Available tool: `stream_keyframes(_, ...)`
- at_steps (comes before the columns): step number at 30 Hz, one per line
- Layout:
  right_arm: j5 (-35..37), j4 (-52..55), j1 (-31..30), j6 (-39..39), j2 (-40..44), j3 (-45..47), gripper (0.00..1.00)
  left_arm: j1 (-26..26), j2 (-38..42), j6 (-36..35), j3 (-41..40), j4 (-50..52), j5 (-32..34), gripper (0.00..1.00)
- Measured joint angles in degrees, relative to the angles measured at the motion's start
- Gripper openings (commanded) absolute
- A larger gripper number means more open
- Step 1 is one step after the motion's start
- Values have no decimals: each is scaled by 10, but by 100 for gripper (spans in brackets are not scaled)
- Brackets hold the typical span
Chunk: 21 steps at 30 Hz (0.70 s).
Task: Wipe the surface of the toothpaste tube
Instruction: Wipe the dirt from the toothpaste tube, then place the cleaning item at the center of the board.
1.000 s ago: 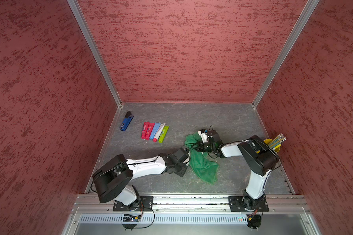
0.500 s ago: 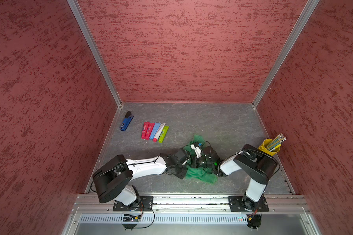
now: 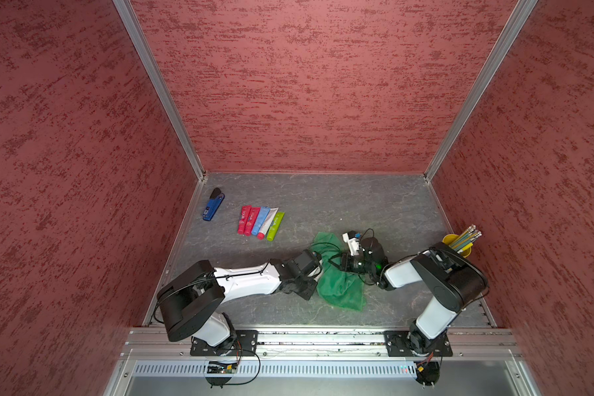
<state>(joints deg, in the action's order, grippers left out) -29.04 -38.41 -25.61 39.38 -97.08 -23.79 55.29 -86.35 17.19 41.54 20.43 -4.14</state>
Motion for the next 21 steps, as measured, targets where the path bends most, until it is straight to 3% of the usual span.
stream_keyframes(8, 52, 153, 61, -55, 91, -2, 0, -2, 0, 0, -1, -1, 3, 0)
stream_keyframes(15, 206, 303, 75, -76, 280, -5, 0, -26, 0, 8, -1, 0, 4, 0)
stream_keyframes(21, 262, 403, 75, -77, 313, -15, 0, -55, 8, 17, -10, -5, 3, 0)
